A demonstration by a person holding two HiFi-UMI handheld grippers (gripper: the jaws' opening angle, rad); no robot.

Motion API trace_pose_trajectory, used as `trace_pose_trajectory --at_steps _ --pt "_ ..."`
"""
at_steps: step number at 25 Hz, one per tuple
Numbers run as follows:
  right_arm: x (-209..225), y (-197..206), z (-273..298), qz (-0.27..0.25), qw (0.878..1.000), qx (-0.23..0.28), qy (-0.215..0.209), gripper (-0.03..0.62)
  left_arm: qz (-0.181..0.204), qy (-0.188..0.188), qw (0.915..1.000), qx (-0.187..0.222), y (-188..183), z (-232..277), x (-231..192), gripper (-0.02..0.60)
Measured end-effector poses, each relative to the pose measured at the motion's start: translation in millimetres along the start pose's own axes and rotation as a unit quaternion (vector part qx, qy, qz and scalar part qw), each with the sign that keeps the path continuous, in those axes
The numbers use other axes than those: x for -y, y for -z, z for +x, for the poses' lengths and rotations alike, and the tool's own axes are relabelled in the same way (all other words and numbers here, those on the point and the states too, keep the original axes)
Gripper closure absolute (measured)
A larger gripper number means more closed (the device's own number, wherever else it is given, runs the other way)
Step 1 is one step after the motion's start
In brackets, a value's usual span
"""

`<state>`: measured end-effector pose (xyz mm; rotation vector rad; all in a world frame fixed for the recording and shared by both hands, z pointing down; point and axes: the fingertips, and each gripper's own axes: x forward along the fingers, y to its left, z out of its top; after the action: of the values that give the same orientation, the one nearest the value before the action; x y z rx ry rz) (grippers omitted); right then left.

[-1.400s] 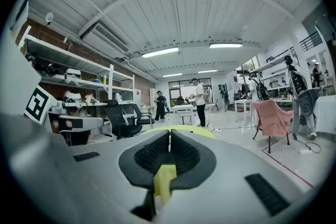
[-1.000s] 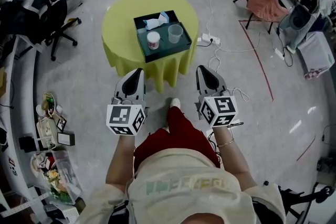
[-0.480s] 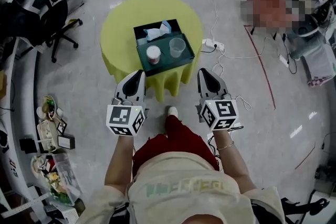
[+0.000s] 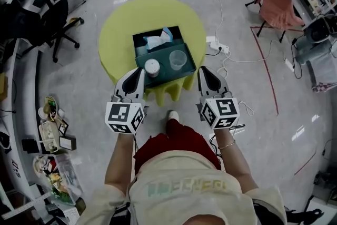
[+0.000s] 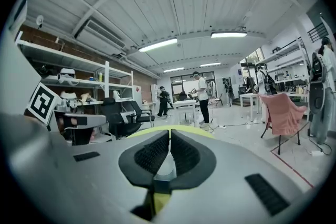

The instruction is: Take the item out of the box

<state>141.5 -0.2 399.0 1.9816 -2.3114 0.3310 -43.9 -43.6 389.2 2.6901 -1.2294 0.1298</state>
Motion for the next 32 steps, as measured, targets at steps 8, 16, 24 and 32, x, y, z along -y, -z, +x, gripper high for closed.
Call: trace_pose_trajectory --at_steps 8,16,24,32 --pt "19.4 -15.7 42.5 -0.009 1.000 0.003 -0.022 0.557 -0.001 -0.021 0.9998 0.000 -8.2 38.9 -15.4 0.554" --pt "37.8 -27.8 75.0 -0.016 0.999 0.003 -0.035 0.557 0.003 -0.029 0.9996 -0.005 -16.1 74.0 -34.8 0.554" --pt "60.0 -27.0 100.6 -0.013 0.999 -0.005 -0.050 0.557 0.004 -0.040 0.9989 -0.022 -13.4 111.6 -45.3 0.554" --pt "61.9 -24.3 117.5 -0.008 0.998 -0.016 -0.064 0.557 0.038 -0.026 0.9978 -0.048 -14.2 137.8 -52.6 0.554"
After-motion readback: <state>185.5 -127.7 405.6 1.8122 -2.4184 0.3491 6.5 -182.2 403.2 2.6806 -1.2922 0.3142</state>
